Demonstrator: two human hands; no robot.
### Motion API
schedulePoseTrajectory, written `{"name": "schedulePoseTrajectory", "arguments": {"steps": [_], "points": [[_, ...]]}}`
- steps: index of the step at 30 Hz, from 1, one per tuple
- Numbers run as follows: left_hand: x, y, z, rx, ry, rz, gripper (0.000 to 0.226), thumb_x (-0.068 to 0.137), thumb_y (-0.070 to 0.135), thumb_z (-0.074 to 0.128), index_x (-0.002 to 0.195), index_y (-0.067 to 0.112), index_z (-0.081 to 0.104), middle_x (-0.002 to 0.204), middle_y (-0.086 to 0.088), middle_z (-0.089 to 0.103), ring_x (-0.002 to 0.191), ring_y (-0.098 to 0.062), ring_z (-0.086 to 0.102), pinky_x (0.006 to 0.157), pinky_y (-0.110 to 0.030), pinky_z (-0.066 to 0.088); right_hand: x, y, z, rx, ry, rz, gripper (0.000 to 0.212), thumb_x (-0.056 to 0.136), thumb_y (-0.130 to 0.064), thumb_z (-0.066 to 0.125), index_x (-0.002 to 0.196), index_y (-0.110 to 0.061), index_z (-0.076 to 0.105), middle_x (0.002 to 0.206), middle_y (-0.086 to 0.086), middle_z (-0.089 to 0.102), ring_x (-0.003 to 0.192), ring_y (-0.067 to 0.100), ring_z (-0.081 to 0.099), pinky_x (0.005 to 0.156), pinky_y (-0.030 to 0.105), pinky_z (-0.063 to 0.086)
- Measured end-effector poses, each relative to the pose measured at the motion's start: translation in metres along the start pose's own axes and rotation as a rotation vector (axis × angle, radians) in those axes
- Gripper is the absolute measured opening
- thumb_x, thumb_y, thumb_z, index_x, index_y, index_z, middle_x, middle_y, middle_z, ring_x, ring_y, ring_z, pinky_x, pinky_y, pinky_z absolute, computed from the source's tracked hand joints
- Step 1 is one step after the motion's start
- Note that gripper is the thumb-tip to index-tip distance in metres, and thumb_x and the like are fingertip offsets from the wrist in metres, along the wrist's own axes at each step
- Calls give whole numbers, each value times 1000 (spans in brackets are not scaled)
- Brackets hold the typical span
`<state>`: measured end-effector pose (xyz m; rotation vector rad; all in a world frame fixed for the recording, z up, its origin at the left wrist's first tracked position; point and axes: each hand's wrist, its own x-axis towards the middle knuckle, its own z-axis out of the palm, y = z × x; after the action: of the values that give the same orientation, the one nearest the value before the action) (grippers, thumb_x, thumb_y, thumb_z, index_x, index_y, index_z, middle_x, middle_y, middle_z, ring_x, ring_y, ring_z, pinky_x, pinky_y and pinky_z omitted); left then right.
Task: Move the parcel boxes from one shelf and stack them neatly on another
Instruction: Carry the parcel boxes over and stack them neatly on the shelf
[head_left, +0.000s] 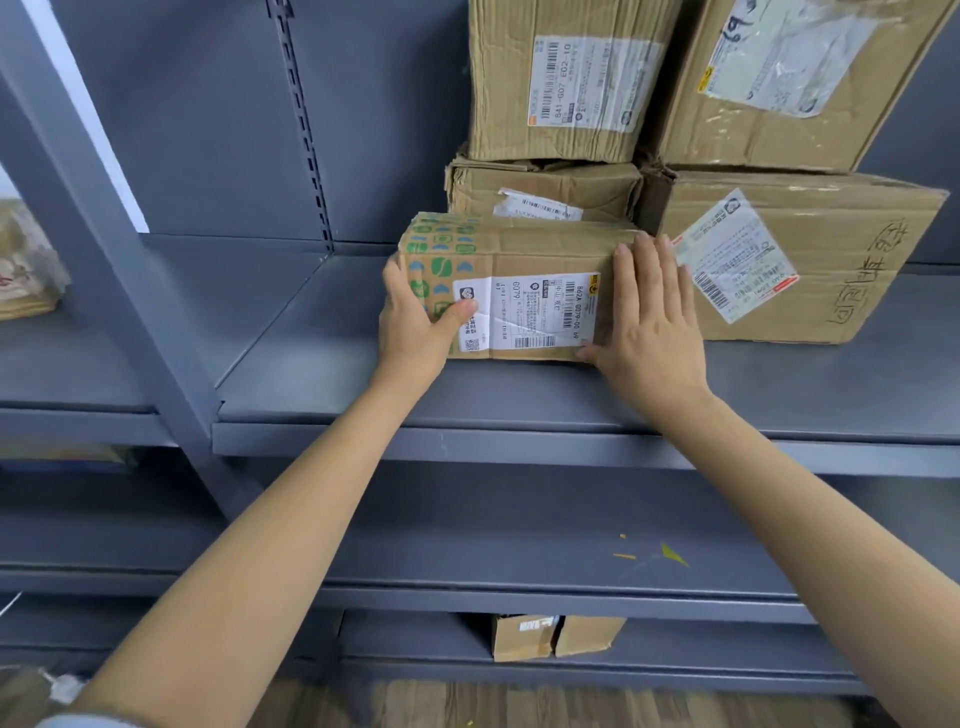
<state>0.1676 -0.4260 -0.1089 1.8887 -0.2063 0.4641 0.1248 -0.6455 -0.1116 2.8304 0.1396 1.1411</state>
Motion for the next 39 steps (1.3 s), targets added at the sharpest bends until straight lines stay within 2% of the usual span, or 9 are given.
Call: {"name": "schedulePoseTrajectory", "arguments": {"steps": [3, 5, 8, 15, 19, 22, 25, 31, 39], "points": [[-1, 7, -10, 35, -66, -49, 99, 79, 23, 74, 148, 16, 3, 142, 5, 40, 118, -7, 43, 93, -12, 28, 0, 1, -15, 48, -20, 27, 95, 70, -37, 79, 143, 1, 31, 152, 21, 28, 143, 37, 19, 113, 58, 8], [0, 13, -15, 76, -90, -29, 117, 74, 24, 77, 148, 21, -13, 153, -3, 24, 138, -16, 27, 113, -32, 21, 4, 0, -26, 89, -20, 52, 86, 79, -39, 71, 146, -5, 29, 156, 16, 21, 146, 34, 11, 114, 54, 0], [-3, 26, -24, 220, -101, 19, 119, 73, 28, 78, 148, 23, -14, 157, -12, 9, 145, -27, 6, 117, -50, 12, 13, -10, -40, 139, -11, 66, 81, 84, -40, 65, 148, -8, 25, 157, 17, 13, 146, 34, 4, 115, 51, -2], [-37, 50, -67, 558, -102, 208, 66, 88, 16, 61, 145, 13, 28, 157, -13, 17, 146, -29, 4, 117, -46, 9, 20, -60, -50, 379, 15, -96, 72, 86, -40, 60, 142, -2, 36, 153, 25, 21, 143, 43, 12, 115, 52, 5], [-65, 59, -111, 603, 48, 365, 51, 87, 7, 58, 136, 7, 44, 147, -12, 39, 140, -25, 27, 109, -17, 11, 25, -111, -54, 630, 48, -219, 68, 82, -41, 51, 135, 1, 44, 149, 26, 30, 140, 44, 21, 113, 50, 10], [-87, 57, -150, 666, 201, 415, 41, 82, 6, 56, 122, 2, 57, 127, -13, 59, 122, -21, 44, 104, -25, 28, 25, -159, -59, 805, 80, -353, 59, 85, -35, 52, 132, 1, 46, 148, 25, 33, 139, 41, 26, 114, 46, 11], [-106, 45, -196, 787, 336, 301, 40, 81, 10, 54, 120, 2, 58, 121, -13, 61, 115, -28, 52, 101, -44, 38, 21, -209, -62, 923, 108, -465, 48, 88, -29, 49, 125, 1, 51, 145, 23, 39, 137, 37, 31, 116, 43, 13], [-143, 12, -290, 882, 521, 5, 52, 80, 14, 52, 131, 6, 49, 127, -11, 56, 119, -30, 46, 102, -40, 31, 5, -311, -63, 1051, 17, -653, 40, 85, -17, 51, 119, 3, 55, 141, 24, 44, 133, 41, 38, 113, 47, 21], [-165, -48, -398, 885, 622, -147, 51, 81, 17, 50, 130, 5, 50, 129, -9, 55, 121, -30, 45, 104, -41, 33, 26, -440, -63, 1095, -147, -626, 45, 81, -5, 64, 124, 4, 53, 143, 28, 38, 137, 42, 31, 113, 46, 16]]}}
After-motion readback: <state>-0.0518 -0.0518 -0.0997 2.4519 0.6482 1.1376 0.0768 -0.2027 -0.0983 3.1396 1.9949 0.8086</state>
